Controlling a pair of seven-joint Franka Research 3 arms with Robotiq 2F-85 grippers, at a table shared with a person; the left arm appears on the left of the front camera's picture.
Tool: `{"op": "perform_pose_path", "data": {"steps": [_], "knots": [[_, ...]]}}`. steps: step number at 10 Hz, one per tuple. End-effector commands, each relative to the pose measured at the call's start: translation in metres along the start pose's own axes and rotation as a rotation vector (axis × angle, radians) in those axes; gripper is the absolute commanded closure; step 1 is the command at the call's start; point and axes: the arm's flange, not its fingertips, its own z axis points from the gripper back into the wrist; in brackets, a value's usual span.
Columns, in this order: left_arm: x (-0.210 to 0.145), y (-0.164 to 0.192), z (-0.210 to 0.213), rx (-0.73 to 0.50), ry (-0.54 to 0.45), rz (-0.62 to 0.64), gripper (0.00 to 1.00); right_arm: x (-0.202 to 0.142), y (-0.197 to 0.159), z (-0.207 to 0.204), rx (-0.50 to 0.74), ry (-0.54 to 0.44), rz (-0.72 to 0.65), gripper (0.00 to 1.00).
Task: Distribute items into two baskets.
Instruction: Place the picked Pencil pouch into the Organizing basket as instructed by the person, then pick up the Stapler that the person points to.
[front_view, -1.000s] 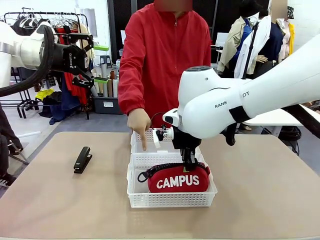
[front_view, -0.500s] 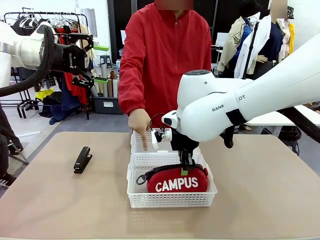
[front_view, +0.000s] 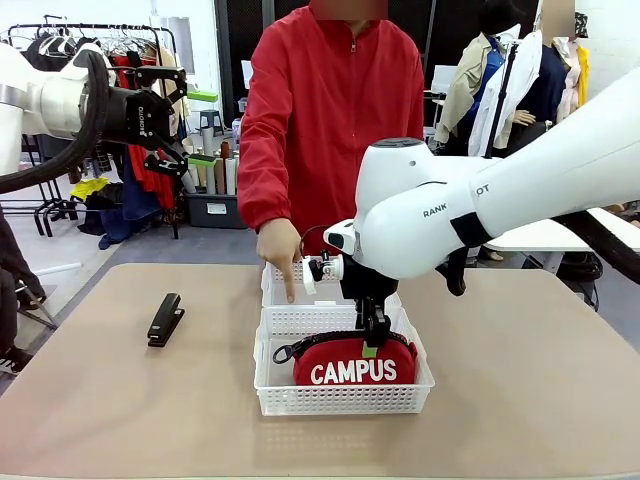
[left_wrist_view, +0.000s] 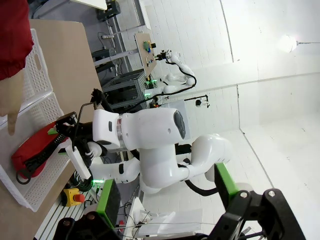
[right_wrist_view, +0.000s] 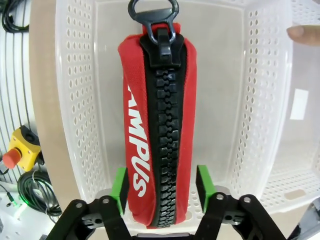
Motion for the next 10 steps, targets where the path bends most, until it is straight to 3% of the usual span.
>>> {"op": "perform_pose_path", "data": {"steps": [1,7,10], "knots": [[0.0,-0.001,0.001,-0.003,-0.001,0.003,0.0,-0.007,0.0,0.011,0.032,-0.051,-0.003,0.0],[0.0,-0.001,0.001,-0.003,-0.001,0.003,0.0,-0.012,-0.007,0.022,0.057,-0.093,-0.051,0.0],[0.0,-0.001,0.001,-0.003,-0.001,0.003,0.0,-0.007,-0.006,0.014,0.018,-0.058,-0.042,0.0]]}}
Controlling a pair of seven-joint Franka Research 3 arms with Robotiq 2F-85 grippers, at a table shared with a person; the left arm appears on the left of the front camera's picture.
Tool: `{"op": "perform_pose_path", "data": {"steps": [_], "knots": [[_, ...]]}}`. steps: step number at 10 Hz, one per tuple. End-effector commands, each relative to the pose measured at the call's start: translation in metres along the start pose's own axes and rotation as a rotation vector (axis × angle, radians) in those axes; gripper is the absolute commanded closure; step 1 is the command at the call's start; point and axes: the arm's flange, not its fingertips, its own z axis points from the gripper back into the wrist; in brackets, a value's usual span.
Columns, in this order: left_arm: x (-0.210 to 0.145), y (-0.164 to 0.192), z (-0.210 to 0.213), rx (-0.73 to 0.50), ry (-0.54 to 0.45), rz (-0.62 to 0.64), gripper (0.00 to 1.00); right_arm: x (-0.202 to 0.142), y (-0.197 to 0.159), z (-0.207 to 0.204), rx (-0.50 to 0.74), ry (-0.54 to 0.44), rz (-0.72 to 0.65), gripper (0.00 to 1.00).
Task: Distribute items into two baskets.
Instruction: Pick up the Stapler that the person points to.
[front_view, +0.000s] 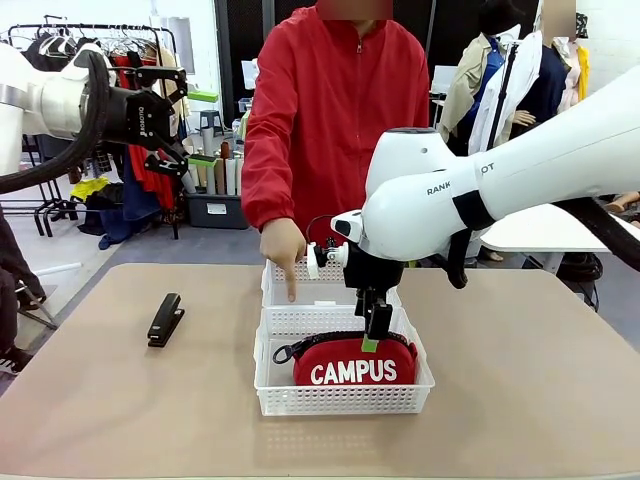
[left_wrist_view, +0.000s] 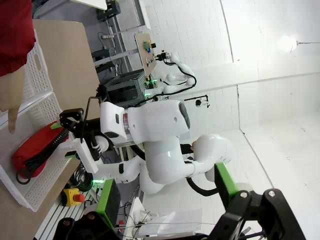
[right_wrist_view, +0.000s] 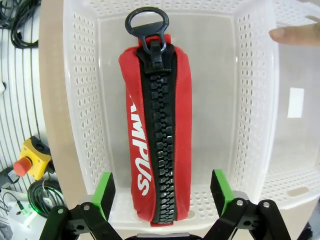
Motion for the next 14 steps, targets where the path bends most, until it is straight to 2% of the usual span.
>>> {"op": "perform_pose_path", "data": {"steps": [1,9,10,12,13,14], "knots": [[0.0,-0.001,0.001,-0.003,-0.001,0.003,0.0,0.0,0.0,0.001,-0.009,0.003,0.008,0.0],[0.0,-0.001,0.001,-0.003,-0.001,0.003,0.0,0.0,0.0,0.0,0.0,0.0,0.0,0.0],[0.0,-0.001,0.001,-0.003,-0.001,0.003,0.0,-0.005,-0.009,0.012,0.026,-0.027,-0.12,0.0],[0.0,-0.001,0.001,-0.003,-0.001,0.003,0.0,-0.017,-0.022,0.041,0.055,-0.122,-0.236,0.0],[0.0,-0.001,0.001,-0.003,-0.001,0.003,0.0,-0.025,-0.028,0.056,0.05,-0.136,-0.268,0.0],[0.0,-0.001,0.001,-0.003,-0.001,0.003,0.0,-0.034,-0.033,0.069,0.032,-0.1,-0.368,0.0]]}}
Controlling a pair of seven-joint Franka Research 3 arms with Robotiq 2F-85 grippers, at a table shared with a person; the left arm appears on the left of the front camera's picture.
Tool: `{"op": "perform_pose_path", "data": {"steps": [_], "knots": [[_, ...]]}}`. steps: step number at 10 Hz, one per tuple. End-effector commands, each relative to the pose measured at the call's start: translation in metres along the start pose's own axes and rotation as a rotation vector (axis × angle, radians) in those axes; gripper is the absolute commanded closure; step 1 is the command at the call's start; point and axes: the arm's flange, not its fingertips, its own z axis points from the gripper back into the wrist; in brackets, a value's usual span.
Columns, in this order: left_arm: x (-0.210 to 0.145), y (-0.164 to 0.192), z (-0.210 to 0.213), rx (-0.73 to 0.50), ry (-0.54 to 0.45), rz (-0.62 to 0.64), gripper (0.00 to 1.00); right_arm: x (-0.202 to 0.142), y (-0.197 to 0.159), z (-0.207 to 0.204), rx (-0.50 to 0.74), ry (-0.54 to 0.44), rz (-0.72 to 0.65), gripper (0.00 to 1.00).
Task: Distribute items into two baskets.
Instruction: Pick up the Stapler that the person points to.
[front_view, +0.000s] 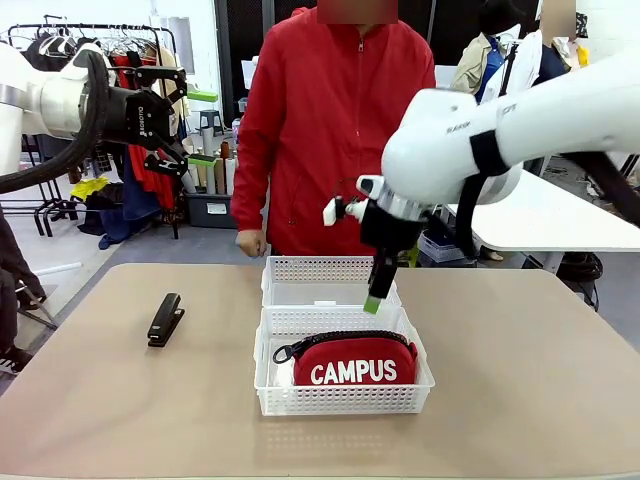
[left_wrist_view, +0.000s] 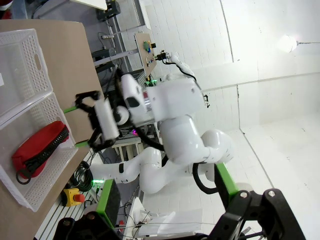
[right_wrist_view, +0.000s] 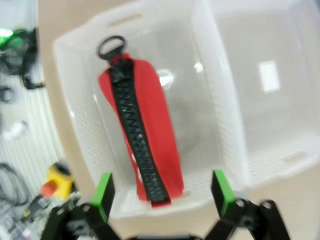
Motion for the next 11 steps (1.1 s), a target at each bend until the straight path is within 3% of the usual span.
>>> {"op": "perform_pose_path", "data": {"steps": [1,3,6,9,10,11], "knots": [[0.0,-0.001,0.001,-0.003,-0.001,0.003,0.0,-0.014,-0.008,0.027,0.003,0.009,-0.199,0.0],[0.0,-0.001,0.001,-0.003,-0.001,0.003,0.0,-0.041,-0.023,0.055,0.036,-0.044,-0.444,0.0],[0.0,-0.001,0.001,-0.003,-0.001,0.003,0.0,-0.095,-0.04,0.097,0.073,-0.267,-0.714,0.0],[0.0,-0.001,0.001,-0.003,-0.001,0.003,0.0,-0.118,-0.05,0.107,0.088,-0.408,-0.834,0.0],[0.0,-0.001,0.001,-0.003,-0.001,0.003,0.0,-0.106,-0.042,0.101,-0.135,-0.314,-0.71,0.0],[0.0,-0.001,0.001,-0.003,-0.001,0.003,0.0,-0.116,-0.057,0.116,0.096,-0.343,-0.807,0.0]]}}
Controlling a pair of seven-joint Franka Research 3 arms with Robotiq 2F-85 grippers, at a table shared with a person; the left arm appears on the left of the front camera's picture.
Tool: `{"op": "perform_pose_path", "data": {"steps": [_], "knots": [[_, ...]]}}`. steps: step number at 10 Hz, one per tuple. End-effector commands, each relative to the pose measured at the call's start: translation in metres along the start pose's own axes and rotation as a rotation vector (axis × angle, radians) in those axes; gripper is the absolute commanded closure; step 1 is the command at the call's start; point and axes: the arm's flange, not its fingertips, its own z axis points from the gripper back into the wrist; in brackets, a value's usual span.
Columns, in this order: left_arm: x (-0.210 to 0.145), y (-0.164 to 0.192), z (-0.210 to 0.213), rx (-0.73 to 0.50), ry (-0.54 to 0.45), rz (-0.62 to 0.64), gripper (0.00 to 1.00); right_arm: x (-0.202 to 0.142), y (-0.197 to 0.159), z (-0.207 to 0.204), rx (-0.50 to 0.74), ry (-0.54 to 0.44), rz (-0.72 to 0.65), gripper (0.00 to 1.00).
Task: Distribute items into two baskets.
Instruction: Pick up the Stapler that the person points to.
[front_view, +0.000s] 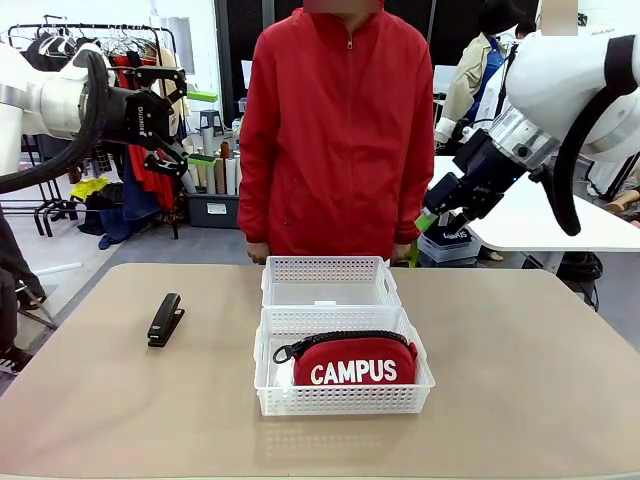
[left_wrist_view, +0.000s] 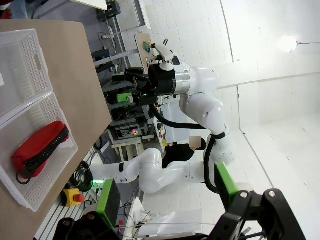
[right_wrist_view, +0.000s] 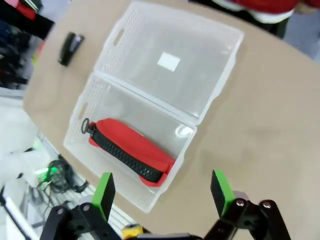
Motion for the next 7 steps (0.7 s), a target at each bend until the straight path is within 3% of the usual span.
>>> {"op": "perform_pose_path", "data": {"steps": [1,4,5,7], "knots": [[0.0,-0.002,0.001,-0.003,0.0,0.003,0.0,0.002,-0.004,0.004,0.057,0.031,-0.039,0.0],[0.0,-0.002,0.001,-0.003,0.0,0.003,0.0,-0.003,-0.003,-0.001,0.023,0.023,-0.017,0.0],[0.0,-0.002,0.001,-0.003,0.0,0.003,0.0,0.003,-0.012,0.005,0.182,-0.042,-0.151,0.0],[0.0,-0.002,0.001,-0.003,0.0,0.003,0.0,0.012,-0.029,0.026,0.342,-0.12,-0.361,0.0]]}}
